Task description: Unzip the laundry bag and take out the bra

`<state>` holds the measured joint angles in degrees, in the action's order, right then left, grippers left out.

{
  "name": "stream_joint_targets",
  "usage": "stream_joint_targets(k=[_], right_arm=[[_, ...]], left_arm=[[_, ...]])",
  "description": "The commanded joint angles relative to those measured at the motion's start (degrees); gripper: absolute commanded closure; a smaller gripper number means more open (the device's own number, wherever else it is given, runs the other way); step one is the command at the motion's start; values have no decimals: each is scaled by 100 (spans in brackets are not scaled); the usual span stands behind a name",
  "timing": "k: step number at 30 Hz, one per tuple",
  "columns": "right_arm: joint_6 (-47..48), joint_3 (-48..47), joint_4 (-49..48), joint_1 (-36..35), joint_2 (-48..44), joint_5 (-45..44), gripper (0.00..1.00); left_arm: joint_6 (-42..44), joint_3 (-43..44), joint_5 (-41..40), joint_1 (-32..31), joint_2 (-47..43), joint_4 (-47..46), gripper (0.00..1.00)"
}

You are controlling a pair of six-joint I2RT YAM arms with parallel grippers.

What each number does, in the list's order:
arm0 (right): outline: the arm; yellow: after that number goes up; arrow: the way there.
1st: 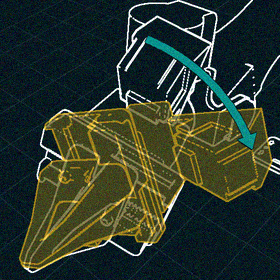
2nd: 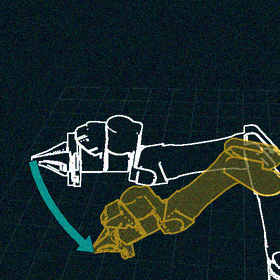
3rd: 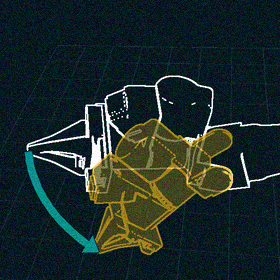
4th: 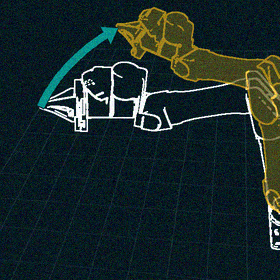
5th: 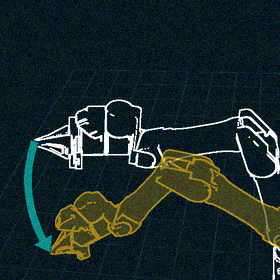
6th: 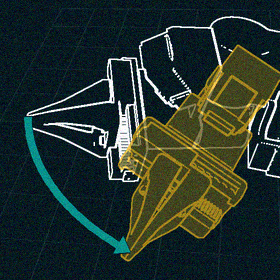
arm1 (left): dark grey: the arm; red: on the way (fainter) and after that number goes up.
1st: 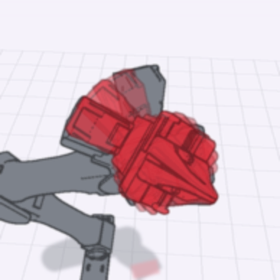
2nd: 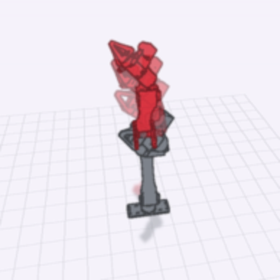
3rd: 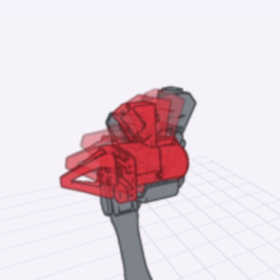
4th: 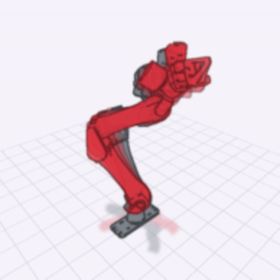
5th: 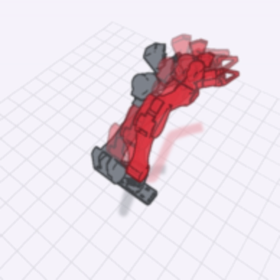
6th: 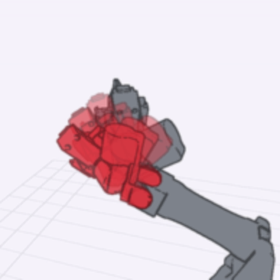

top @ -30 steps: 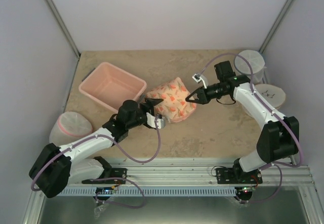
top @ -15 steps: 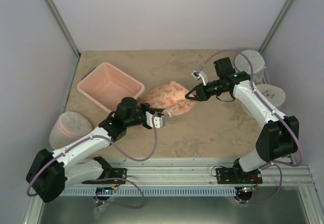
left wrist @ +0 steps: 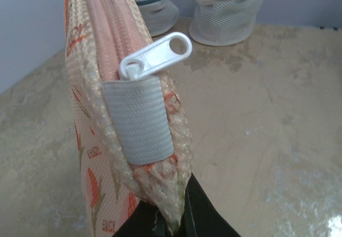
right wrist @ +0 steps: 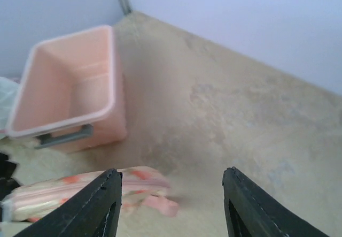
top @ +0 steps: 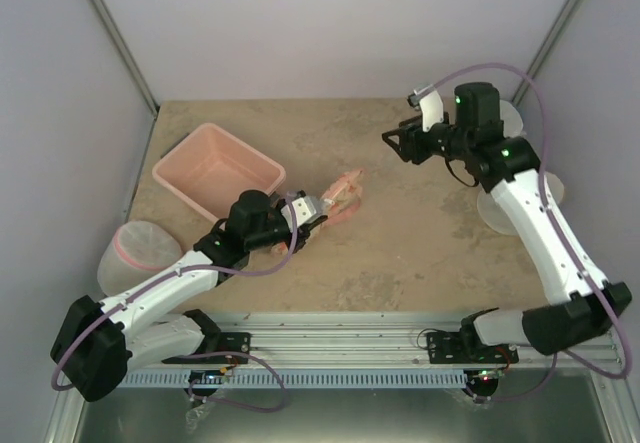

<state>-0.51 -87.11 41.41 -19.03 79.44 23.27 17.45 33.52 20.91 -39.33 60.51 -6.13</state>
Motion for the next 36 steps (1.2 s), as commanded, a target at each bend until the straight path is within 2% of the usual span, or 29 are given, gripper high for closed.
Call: stream_joint_targets(k=[1,3,5,9,14,20,26,36], right_arm=[[-16,493,-789,-504,-604,505,49],[-216,1007,-1247,-672,-855,1390,51],[-623,1496,-1694,-889,-1033,1695,54],[-1009,2097,-2089,-1398,-1143,1597,55],[-1354,2379,-2338,-1602,-1028,1410,58],[-1550,2393,-2611,-1712,-625,1727,60],[-1646,2423,-2677,-1727,-467,1894,71],[-1730,2403,-2646,-1833,-254,1996,83]], left_arm=[[-1097,203,-159,4,-59,-420,100],[-1029,151,-213,4,-49,-496,100],[-869,111,-332,4,-46,-544,100],[-528,84,-384,4,-41,-596,100],[-372,37,-386,4,-42,-658,100],[-333,20,-364,4,-39,-700,100],[-294,12,-368,4,-30,-706,100],[-274,-21,-336,4,-31,-759,100]])
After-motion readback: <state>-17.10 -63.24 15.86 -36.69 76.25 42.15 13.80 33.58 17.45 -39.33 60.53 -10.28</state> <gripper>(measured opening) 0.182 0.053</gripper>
